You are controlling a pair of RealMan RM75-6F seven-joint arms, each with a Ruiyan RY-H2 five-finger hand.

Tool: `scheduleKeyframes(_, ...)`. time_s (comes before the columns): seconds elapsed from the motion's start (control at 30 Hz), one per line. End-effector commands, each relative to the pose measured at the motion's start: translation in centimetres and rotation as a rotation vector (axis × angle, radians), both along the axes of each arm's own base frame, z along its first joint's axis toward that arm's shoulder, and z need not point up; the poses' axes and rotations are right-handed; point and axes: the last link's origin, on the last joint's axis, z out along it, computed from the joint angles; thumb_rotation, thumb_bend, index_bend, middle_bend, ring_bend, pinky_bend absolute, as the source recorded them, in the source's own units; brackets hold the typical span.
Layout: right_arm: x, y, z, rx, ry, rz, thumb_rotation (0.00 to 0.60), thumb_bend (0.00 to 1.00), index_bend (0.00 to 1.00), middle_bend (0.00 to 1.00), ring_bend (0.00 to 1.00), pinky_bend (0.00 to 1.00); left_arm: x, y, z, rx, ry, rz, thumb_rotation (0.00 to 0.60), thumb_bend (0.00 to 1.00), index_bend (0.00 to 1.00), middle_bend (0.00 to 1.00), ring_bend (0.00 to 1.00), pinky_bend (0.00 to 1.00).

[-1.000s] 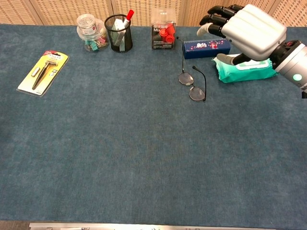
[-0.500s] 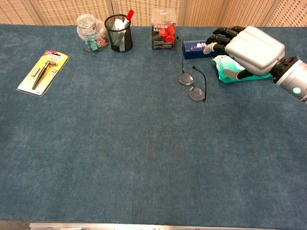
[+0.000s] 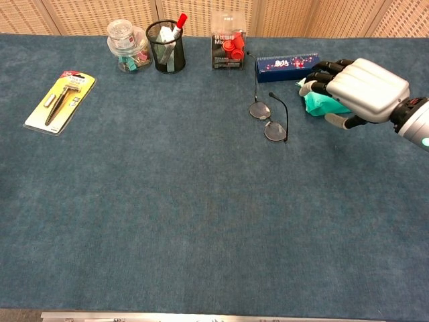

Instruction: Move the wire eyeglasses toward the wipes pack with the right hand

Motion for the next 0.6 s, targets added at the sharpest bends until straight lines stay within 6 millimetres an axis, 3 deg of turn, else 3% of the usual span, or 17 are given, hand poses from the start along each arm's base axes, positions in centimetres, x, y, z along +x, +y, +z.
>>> scheduleKeyframes(0.03, -0.2, 0.3, 0.0, 0.009, 0.031, -0.021, 0.600, 0.41, 0.28, 0.27, 0.12, 0.26, 0.0, 0.0, 0.0, 0.000, 0.000, 0.000, 0.600, 0.23, 0.67, 0.55, 0.44, 0.56)
scheduleKeyframes(0.33, -0.3, 0.7, -1.1, 0.044, 0.093, -0.069, 0.600, 0.56, 0.29, 0.27, 0.12, 0.26, 0.0, 0.0, 0.2, 0.006, -0.006, 0.002, 0.600, 0.23, 0.67, 0.55, 0.44, 0.56)
scheduleKeyframes(0.6, -0.1, 1.0, -2.1, 0.078, 0.114, -0.091, 0.600, 0.57, 0.29, 0.28, 0.13, 0.26, 0.0, 0.0, 0.3, 0.008, -0.009, 0.002, 0.600, 0.23, 0.67, 0.55, 0.44, 0.56)
